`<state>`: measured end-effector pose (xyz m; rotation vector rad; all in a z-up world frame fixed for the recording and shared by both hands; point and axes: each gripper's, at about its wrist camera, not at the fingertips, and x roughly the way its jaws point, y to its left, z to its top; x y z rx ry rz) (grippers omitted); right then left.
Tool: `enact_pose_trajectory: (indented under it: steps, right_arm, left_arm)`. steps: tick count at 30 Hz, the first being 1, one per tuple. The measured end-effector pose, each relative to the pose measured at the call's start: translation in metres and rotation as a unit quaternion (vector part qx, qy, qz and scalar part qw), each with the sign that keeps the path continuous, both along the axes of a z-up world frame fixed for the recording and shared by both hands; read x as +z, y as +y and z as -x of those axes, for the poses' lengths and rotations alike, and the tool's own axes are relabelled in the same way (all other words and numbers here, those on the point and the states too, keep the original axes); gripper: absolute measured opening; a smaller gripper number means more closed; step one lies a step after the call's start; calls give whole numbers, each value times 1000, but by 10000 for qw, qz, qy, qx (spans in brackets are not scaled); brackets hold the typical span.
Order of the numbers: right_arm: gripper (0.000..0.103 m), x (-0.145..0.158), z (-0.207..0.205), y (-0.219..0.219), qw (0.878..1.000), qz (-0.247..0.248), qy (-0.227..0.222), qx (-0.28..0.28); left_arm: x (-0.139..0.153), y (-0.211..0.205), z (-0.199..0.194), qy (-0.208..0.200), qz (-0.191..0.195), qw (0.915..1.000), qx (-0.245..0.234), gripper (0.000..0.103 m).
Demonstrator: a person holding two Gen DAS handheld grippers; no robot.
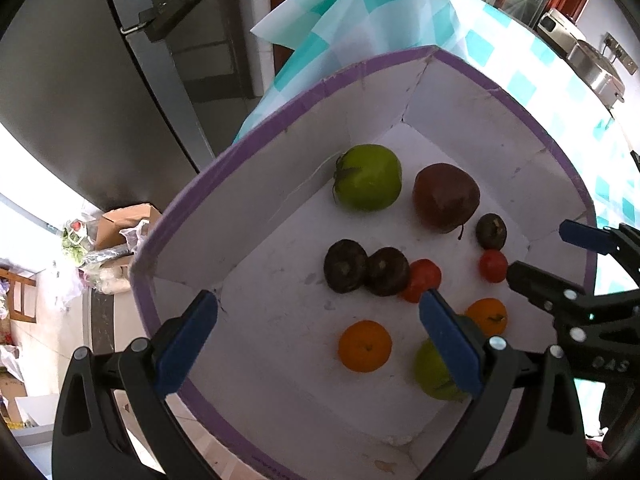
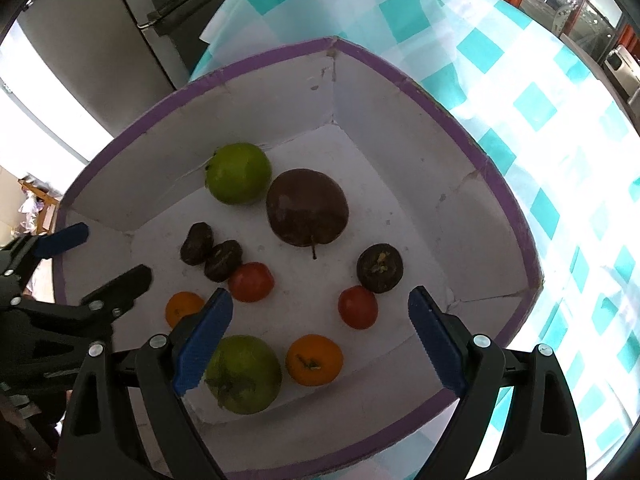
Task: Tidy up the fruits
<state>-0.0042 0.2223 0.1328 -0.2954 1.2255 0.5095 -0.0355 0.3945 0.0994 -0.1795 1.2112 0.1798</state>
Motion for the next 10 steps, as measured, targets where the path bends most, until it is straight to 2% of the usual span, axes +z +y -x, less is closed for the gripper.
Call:
enact_pose_trajectory:
  steps: [2,6,10]
  right_arm:
    - [87,4,5,0,9999,-46,-55,99]
    - [87,19,16,-9,9992,-219,-240,241]
    - [87,46,30,-40,9959,-638,-556,304]
  left_arm:
    - [-1,-7,1,100,-270,9996,13,101]
    - [5,-23,4,322,-467,9984,32,101]
    - [25,-50,15,195,-765,9968,109,101]
